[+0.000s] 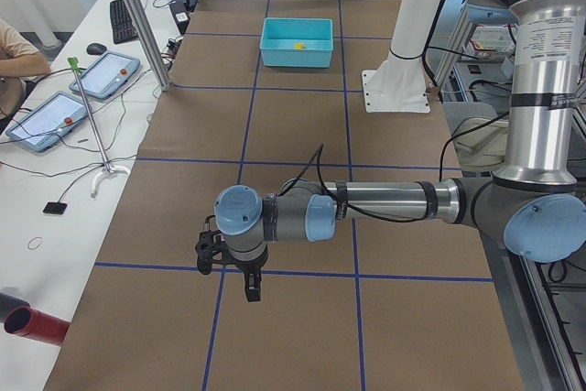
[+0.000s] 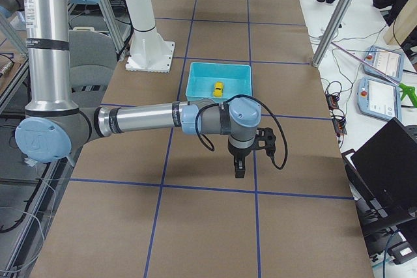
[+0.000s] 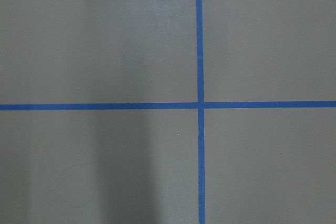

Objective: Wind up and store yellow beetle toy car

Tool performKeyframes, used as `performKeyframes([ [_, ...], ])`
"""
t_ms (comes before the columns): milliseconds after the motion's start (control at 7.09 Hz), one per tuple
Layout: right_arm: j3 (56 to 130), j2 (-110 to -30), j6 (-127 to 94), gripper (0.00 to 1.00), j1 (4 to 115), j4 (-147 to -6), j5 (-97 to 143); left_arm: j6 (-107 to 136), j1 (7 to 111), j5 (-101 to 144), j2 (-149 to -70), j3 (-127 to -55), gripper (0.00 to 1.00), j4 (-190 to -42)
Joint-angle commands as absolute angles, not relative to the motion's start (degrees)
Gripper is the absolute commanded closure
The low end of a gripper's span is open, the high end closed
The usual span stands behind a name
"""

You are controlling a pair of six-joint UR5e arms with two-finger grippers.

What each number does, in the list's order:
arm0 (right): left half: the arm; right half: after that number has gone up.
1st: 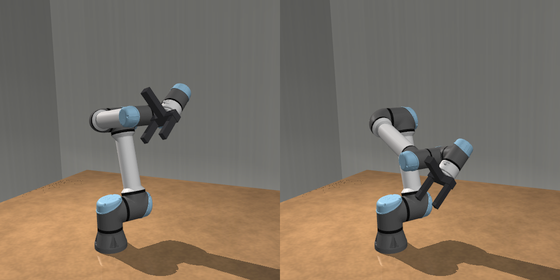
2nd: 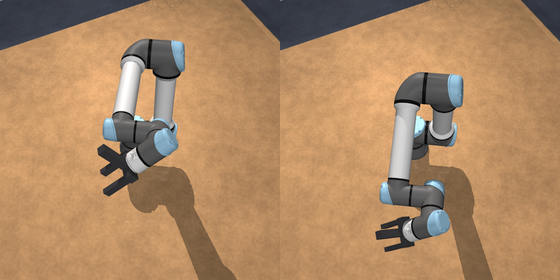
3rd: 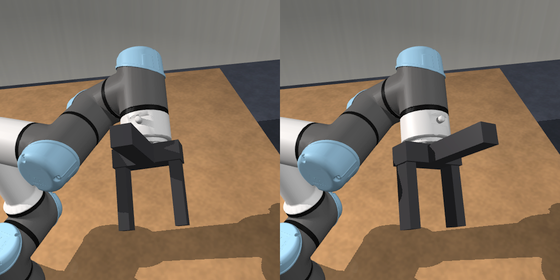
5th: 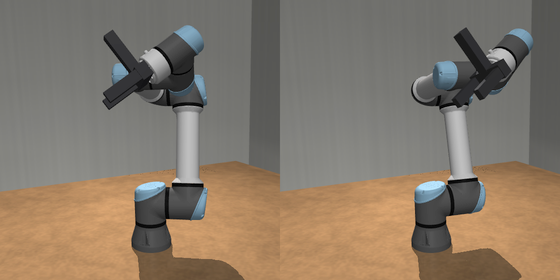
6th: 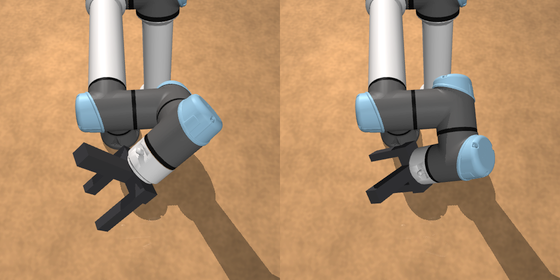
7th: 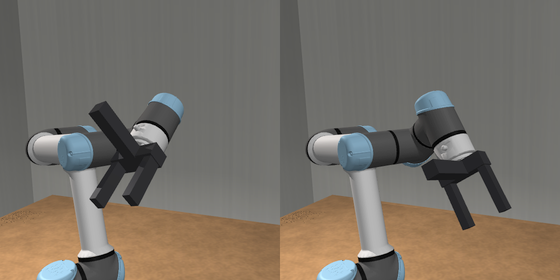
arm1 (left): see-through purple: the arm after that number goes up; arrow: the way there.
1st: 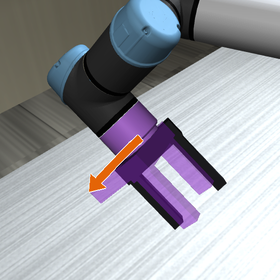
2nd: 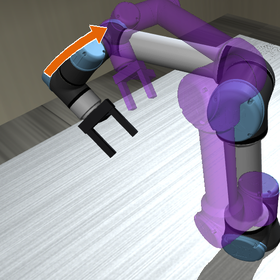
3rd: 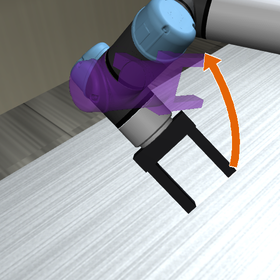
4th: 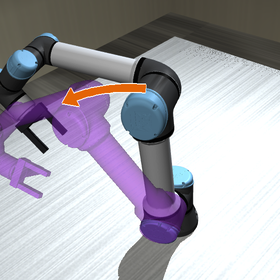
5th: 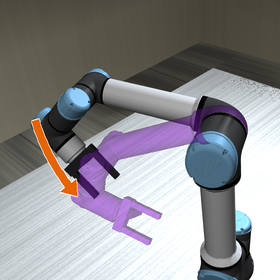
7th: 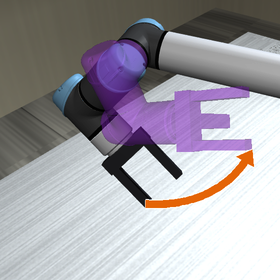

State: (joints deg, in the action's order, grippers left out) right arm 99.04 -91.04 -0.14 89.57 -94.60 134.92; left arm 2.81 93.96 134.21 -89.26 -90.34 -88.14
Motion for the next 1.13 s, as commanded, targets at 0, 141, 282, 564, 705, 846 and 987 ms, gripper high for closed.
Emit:
performKeyframes([
  [0,96.7,-90.8,0.1,0.00,89.6,-94.5,134.8,2.8,94.0,134.2,-89.3,-90.4,0.00,-88.2],
  [141,96.1,-90.7,-0.3,0.00,89.4,-94.5,134.7,2.8,94.0,134.2,-89.3,-90.4,0.00,-88.2],
  [282,95.4,-90.3,-0.3,0.00,89.1,-94.5,134.6,2.8,94.0,134.2,-89.3,-90.4,0.00,-88.2],
  [564,95.4,-90.2,-0.2,0.00,88.9,-94.5,134.6,2.8,94.0,134.2,-89.3,-90.3,0.00,-88.2],
  [705,95.4,-90.2,-0.2,0.00,88.9,-94.5,134.6,2.8,94.0,134.2,-89.2,-90.3,0.00,-88.2],
  [846,95.3,-90.2,-0.3,0.00,88.9,-94.5,134.6,2.8,94.0,134.3,-89.3,-90.4,0.00,-88.2],
  [987,95.3,-90.2,-0.3,0.00,88.9,-94.5,134.6,2.7,94.0,134.3,-89.3,-90.4,0.00,-88.2],
])
